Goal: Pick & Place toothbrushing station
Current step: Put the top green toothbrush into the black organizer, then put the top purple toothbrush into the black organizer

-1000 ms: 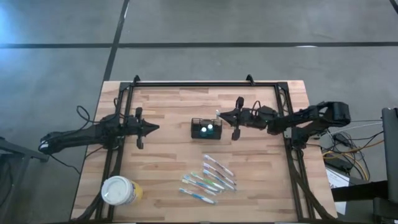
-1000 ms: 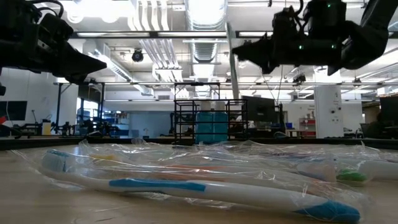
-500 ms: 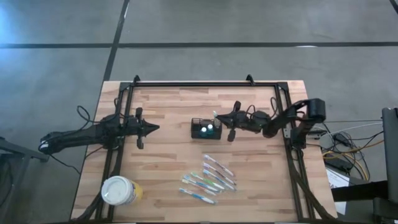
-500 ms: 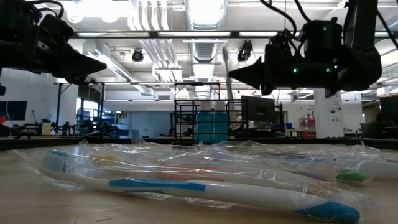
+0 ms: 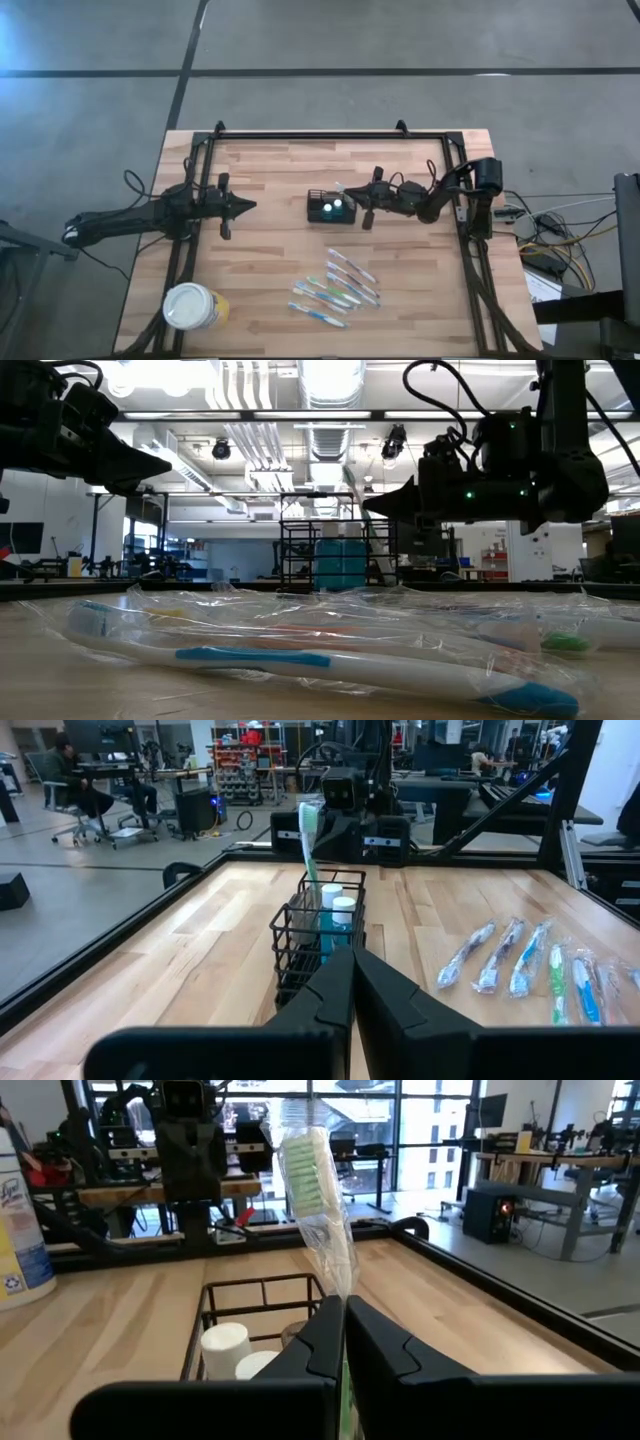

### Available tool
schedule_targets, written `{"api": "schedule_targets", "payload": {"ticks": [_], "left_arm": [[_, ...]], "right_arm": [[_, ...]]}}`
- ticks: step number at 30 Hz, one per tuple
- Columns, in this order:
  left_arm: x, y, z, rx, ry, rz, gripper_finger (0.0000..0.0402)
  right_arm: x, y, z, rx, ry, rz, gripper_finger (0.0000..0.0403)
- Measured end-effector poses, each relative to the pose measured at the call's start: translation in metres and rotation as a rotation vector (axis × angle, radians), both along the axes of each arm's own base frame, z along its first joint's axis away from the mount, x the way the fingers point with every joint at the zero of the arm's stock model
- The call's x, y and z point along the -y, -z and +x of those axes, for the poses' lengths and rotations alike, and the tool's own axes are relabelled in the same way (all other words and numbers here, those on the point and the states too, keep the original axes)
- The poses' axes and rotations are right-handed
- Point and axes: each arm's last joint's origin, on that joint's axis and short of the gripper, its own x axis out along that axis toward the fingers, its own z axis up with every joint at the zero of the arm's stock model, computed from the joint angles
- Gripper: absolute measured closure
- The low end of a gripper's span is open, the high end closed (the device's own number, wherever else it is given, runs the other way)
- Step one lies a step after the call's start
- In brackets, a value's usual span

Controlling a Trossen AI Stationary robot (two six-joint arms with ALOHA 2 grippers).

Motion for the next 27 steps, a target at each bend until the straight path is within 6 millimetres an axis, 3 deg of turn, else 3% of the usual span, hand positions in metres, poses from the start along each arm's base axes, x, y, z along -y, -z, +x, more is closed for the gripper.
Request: {"api": "schedule_targets", "payload": {"ticks": [13, 20, 27], "left_arm": [[0.0, 0.0, 0.0, 0.001, 0.0, 0.0, 0.0388], [0.0, 0.0, 0.0, 0.001, 0.0, 0.0, 0.0388], [0.0, 0.0, 0.0, 0.004, 0.0, 0.001, 0.0388]], "right_arm": [[0.0, 0.0, 0.0, 0.006, -0.007, 0.045, 0.0384], [0.0, 0.001, 0.0, 0.001, -0.009, 0.098, 0.0308], [-0.001, -0.012, -0.002, 0.054, -0.014, 0.103, 0.0247]]}}
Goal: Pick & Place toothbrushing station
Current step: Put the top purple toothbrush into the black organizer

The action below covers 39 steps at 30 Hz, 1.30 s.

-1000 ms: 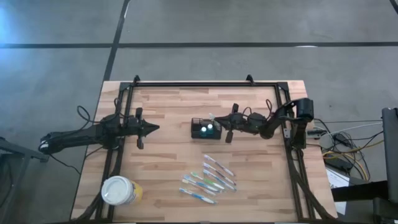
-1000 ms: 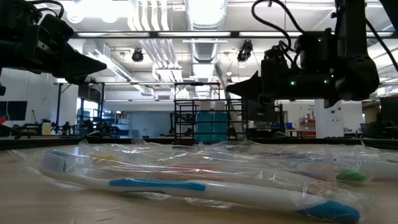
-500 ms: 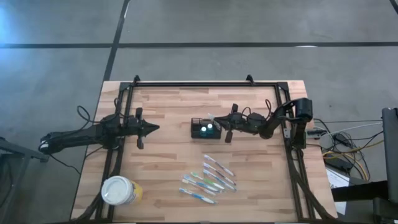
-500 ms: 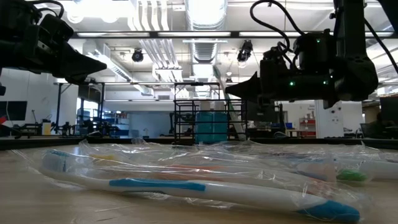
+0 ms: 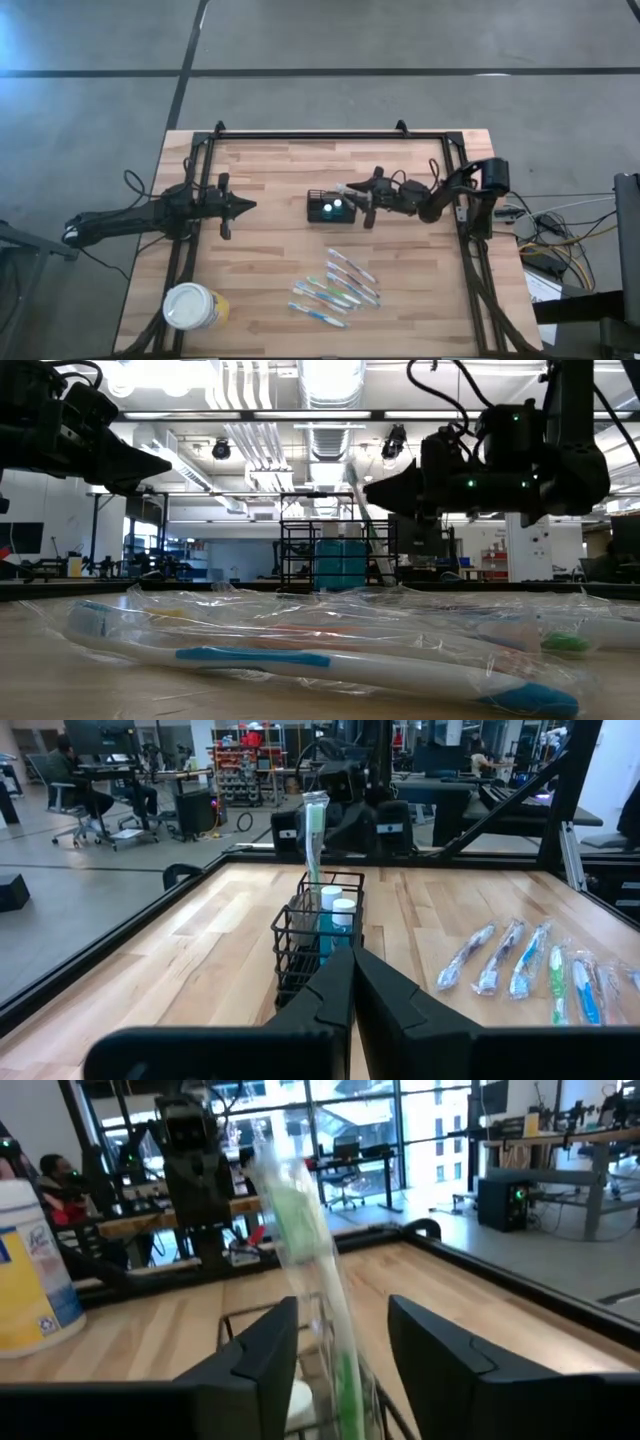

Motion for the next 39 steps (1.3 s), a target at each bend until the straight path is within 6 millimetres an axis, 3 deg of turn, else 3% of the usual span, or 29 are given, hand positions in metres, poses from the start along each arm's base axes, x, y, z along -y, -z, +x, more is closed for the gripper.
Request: {"api": "schedule_targets", "payload": {"ticks": [7, 11, 17, 22, 28, 39], "left_arm": [[0.0, 0.0, 0.0, 0.0, 0.0, 0.0, 0.0388], [0.0, 0.0, 0.0, 0.001, 0.0, -0.003, 0.0388], [0.0, 0.0, 0.0, 0.002, -0.001, -0.01, 0.0388], [0.0, 0.0, 0.0, 0.002, -0.001, -0.013, 0.0388], [0.0, 0.0, 0.0, 0.003, -0.001, -0.016, 0.0388], [0.0, 0.0, 0.0, 0.002, -0.002, -0.016, 0.0388]], "right_arm": [[-0.002, -0.024, -0.007, -0.021, -0.003, -0.014, 0.0222], [-0.009, -0.05, -0.017, -0.039, -0.022, -0.048, 0.0221], [-0.028, -0.098, -0.054, -0.047, -0.099, -0.153, 0.0241], [-0.037, -0.124, -0.095, -0.011, -0.115, -0.191, 0.0292], [-0.041, -0.129, -0.134, -0.006, -0.099, -0.191, 0.0384], [-0.043, -0.099, -0.168, 0.11, -0.073, -0.159, 0.0394]]}}
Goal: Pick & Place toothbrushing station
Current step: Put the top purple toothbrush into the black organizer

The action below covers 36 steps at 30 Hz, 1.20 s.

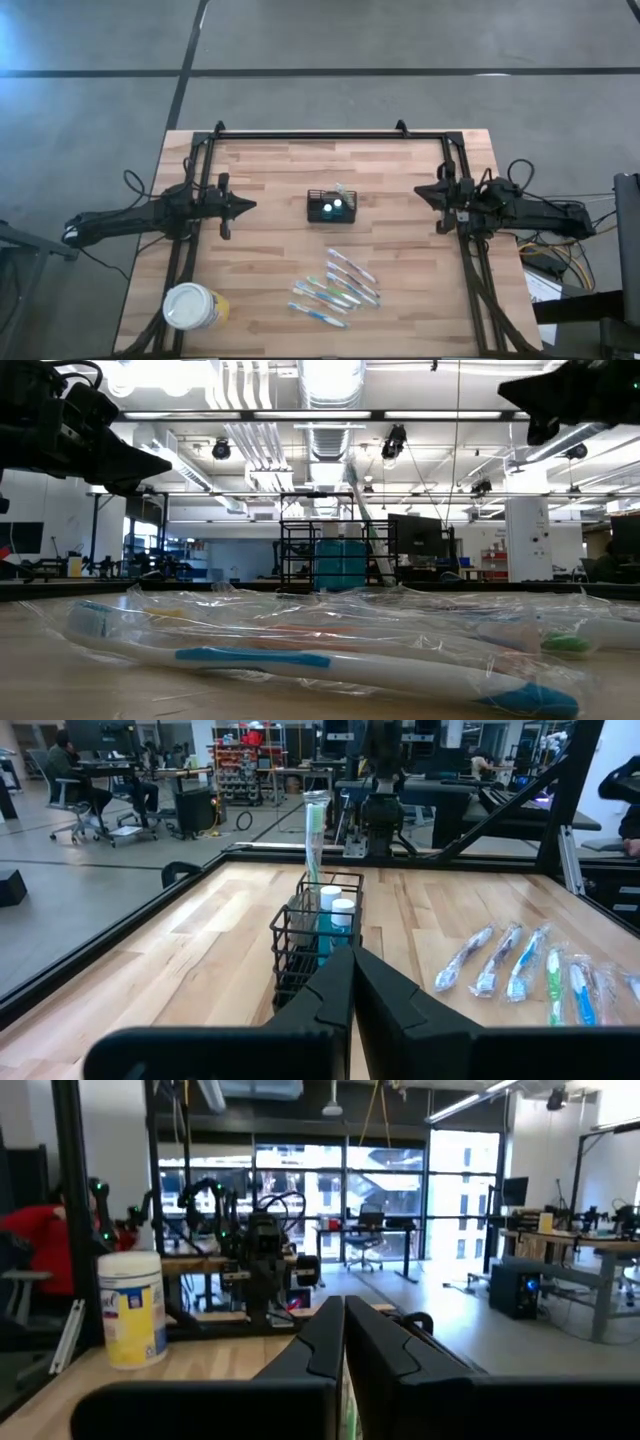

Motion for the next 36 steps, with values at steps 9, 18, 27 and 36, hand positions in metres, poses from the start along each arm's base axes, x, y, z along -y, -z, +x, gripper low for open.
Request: {"api": "schedule_targets", "payload": {"ticks": [9, 18, 27, 36], "left_arm": [[0.0, 0.0, 0.0, -0.002, 0.0, -0.002, 0.0388], [0.0, 0.0, 0.0, -0.004, 0.0, -0.003, 0.0388], [0.0, 0.0, 0.0, -0.003, -0.001, -0.004, 0.0388], [0.0, 0.0, 0.0, 0.003, -0.003, -0.027, 0.0388]], "right_arm": [[0.0, 0.032, -0.001, -0.013, -0.006, 0.037, 0.0394], [0.0, 0.044, 0.003, -0.063, -0.008, 0.079, 0.0394], [-0.009, 0.022, 0.021, -0.279, -0.111, 0.172, 0.0394], [-0.037, -0.008, 0.094, -0.814, -0.115, 0.302, 0.0394]]}}
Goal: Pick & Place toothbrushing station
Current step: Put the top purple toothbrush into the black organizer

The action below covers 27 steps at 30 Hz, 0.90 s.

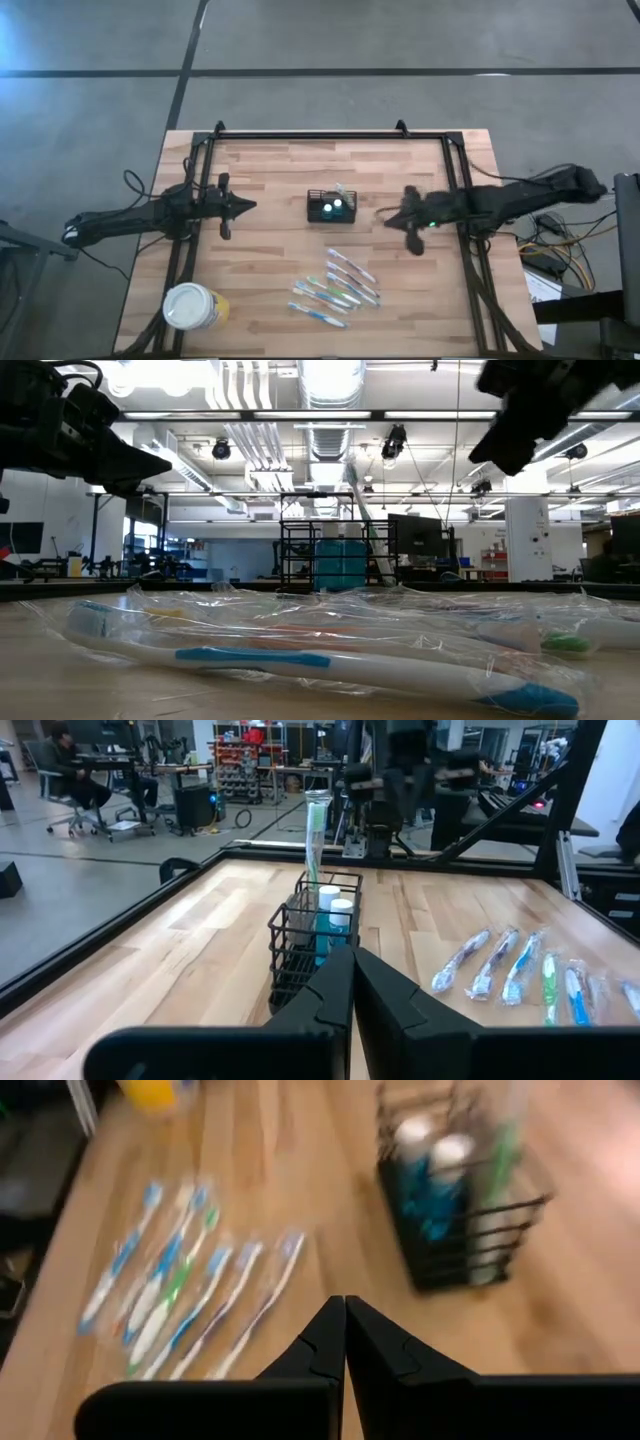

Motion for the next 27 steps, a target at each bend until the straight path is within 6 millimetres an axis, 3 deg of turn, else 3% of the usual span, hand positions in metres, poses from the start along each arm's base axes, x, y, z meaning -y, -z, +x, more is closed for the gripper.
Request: {"api": "schedule_targets", "payload": {"ticks": [4, 11, 15, 20, 27], "left_arm": [[0.0, 0.0, 0.0, 0.001, -0.001, -0.007, 0.0388], [0.0, 0.0, 0.0, 0.0, -0.001, -0.011, 0.0388], [0.0, 0.0, 0.0, -0.001, -0.001, -0.011, 0.0388], [0.0, 0.001, 0.0, -0.005, -0.001, -0.011, 0.0388], [0.0, 0.001, 0.0, -0.011, -0.001, -0.012, 0.0388]], "right_arm": [[-0.021, 0.001, 0.045, -0.171, -0.027, -0.001, 0.0394], [-0.041, 0.024, 0.106, -0.404, 0.0, -0.013, 0.0382], [-0.046, 0.041, 0.128, -0.573, 0.038, -0.018, 0.0341], [-0.056, 0.053, 0.153, -0.637, -0.011, 0.045, 0.0274], [-0.059, 0.059, 0.164, -0.644, -0.012, 0.049, 0.0211]]}}
